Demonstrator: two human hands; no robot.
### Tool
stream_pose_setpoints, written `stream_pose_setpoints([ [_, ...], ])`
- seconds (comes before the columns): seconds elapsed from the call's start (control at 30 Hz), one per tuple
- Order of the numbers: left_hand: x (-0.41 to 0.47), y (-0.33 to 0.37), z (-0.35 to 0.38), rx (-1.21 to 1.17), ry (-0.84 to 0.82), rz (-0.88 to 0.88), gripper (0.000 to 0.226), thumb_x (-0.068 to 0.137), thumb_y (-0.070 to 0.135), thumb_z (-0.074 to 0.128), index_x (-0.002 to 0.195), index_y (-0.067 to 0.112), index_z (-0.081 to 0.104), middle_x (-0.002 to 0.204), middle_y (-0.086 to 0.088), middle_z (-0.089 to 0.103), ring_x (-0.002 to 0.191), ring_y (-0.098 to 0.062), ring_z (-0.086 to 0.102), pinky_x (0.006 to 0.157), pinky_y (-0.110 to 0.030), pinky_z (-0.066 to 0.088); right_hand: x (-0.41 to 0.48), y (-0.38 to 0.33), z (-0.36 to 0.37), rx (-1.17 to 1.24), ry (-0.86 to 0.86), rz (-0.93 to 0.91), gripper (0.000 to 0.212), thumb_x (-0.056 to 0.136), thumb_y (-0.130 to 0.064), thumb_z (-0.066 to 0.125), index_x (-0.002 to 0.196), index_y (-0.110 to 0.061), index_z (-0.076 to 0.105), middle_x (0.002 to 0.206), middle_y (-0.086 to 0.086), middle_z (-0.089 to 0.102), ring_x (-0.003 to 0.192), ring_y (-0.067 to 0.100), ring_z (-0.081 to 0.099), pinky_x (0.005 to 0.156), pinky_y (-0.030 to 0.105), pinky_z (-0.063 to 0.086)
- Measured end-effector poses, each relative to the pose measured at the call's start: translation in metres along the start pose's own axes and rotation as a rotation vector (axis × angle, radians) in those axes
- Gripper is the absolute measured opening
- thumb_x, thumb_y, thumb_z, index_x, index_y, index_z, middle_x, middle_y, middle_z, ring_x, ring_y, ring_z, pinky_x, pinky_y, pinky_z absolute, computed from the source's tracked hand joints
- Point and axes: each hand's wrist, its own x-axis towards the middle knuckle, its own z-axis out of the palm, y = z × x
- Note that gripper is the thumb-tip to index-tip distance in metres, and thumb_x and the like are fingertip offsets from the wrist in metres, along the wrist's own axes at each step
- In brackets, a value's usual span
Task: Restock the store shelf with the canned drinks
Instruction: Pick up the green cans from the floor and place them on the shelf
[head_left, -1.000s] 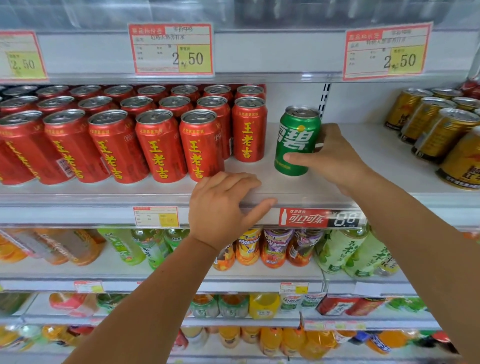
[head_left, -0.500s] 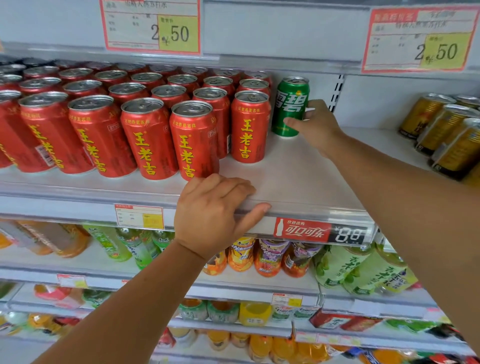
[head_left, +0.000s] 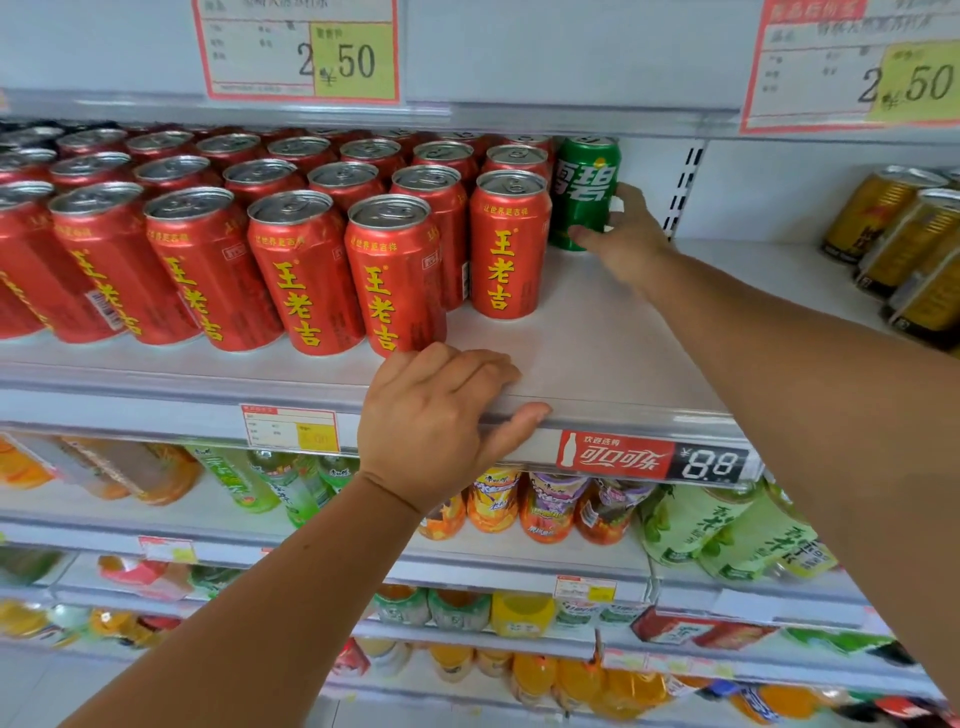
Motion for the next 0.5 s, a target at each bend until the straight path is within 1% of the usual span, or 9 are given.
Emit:
stream_pose_setpoints([
  [0.07, 0.001, 0.001, -0.002, -0.013, -0.024, -0.005, 0.041, 0.093, 0.055, 0.056, 0.094, 0.019, 0.076, 0.095, 0.009, 0.074, 0.078, -0.019, 0.064, 0.070, -0.030, 0.039, -0.005, -0.006, -0.007, -0.018, -0.031, 0.078, 0.082, 0.088, -0.040, 0.066, 0.151, -0.016, 0.020, 0.149, 0.010, 0.042, 0.131, 0.027, 0.045, 0.106, 0.037, 0.037],
  [0.13, 0.003, 0.001, -0.003, -0.037, -0.052, -0.028, 0.041, 0.093, 0.056, 0.055, 0.097, 0.021, 0.076, 0.095, 0.009, 0.074, 0.079, -0.018, 0.064, 0.072, -0.030, 0.039, -0.018, -0.012, -0.019, -0.026, -0.028, 0.123, 0.083, 0.086, -0.045, 0.067, 0.150, -0.015, 0.024, 0.148, 0.010, 0.040, 0.129, 0.027, 0.047, 0.106, 0.038, 0.040],
  [0.17, 0.003, 0.001, -0.005, -0.055, -0.062, -0.048, 0.041, 0.093, 0.056, 0.055, 0.100, 0.021, 0.076, 0.096, 0.009, 0.074, 0.081, -0.019, 0.064, 0.073, -0.030, 0.040, -0.029, -0.014, -0.027, -0.029, -0.039, 0.111, 0.079, 0.085, -0.045, 0.067, 0.149, -0.016, 0.031, 0.145, 0.009, 0.043, 0.125, 0.025, 0.050, 0.104, 0.036, 0.043],
  [0.23, 0.006, 0.004, -0.013, -0.124, -0.069, -0.077, 0.038, 0.091, 0.051, 0.059, 0.107, 0.020, 0.073, 0.105, 0.007, 0.072, 0.094, -0.020, 0.063, 0.082, -0.033, 0.042, -0.064, -0.017, -0.047, -0.045, -0.028, 0.038, 0.061, 0.085, -0.042, 0.068, 0.138, -0.020, 0.047, 0.130, 0.001, 0.055, 0.111, 0.017, 0.056, 0.089, 0.021, 0.046],
  [0.27, 0.007, 0.009, -0.016, -0.174, -0.067, -0.062, 0.036, 0.090, 0.046, 0.061, 0.110, 0.018, 0.072, 0.113, 0.005, 0.070, 0.102, -0.022, 0.062, 0.088, -0.036, 0.043, -0.087, -0.017, -0.057, -0.045, 0.012, -0.007, 0.052, 0.086, -0.040, 0.068, 0.132, -0.022, 0.053, 0.120, -0.002, 0.059, 0.103, 0.012, 0.058, 0.079, 0.017, 0.046],
  [0.3, 0.007, 0.019, -0.020, -0.226, -0.063, -0.024, 0.033, 0.090, 0.040, 0.063, 0.112, 0.017, 0.072, 0.119, 0.003, 0.068, 0.108, -0.024, 0.061, 0.093, -0.039, 0.043, -0.112, -0.015, -0.067, -0.023, 0.067, -0.063, 0.043, 0.086, -0.036, 0.068, 0.126, -0.022, 0.057, 0.112, -0.004, 0.062, 0.096, 0.008, 0.059, 0.076, 0.017, 0.046],
  [0.37, 0.001, 0.051, -0.025, -0.346, -0.081, 0.067, 0.027, 0.089, 0.030, 0.062, 0.109, 0.015, 0.072, 0.123, 0.000, 0.066, 0.111, -0.026, 0.061, 0.097, -0.041, 0.043, -0.168, -0.006, -0.085, 0.065, 0.195, -0.153, 0.028, 0.088, -0.025, 0.066, 0.115, -0.018, 0.063, 0.106, -0.003, 0.066, 0.089, -0.002, 0.060, 0.082, 0.016, 0.048],
  [0.43, -0.014, 0.092, -0.021, -0.546, -0.176, 0.129, 0.023, 0.089, 0.023, 0.062, 0.106, 0.014, 0.073, 0.121, -0.001, 0.067, 0.108, -0.025, 0.063, 0.098, -0.037, 0.043, -0.223, 0.014, -0.101, 0.132, 0.337, -0.190, 0.016, 0.090, -0.017, 0.062, 0.106, -0.019, 0.063, 0.104, -0.004, 0.066, 0.087, -0.008, 0.060, 0.081, 0.012, 0.047],
  [0.5, -0.041, 0.132, -0.005, -0.738, -0.323, 0.143, 0.020, 0.089, 0.019, 0.061, 0.104, 0.012, 0.074, 0.117, -0.004, 0.068, 0.104, -0.025, 0.063, 0.098, -0.029, 0.041, -0.275, 0.045, -0.113, 0.201, 0.474, -0.151, 0.013, 0.090, -0.015, 0.059, 0.101, -0.021, 0.063, 0.100, -0.001, 0.067, 0.091, 0.007, 0.064, 0.082, 0.030, 0.054],
])
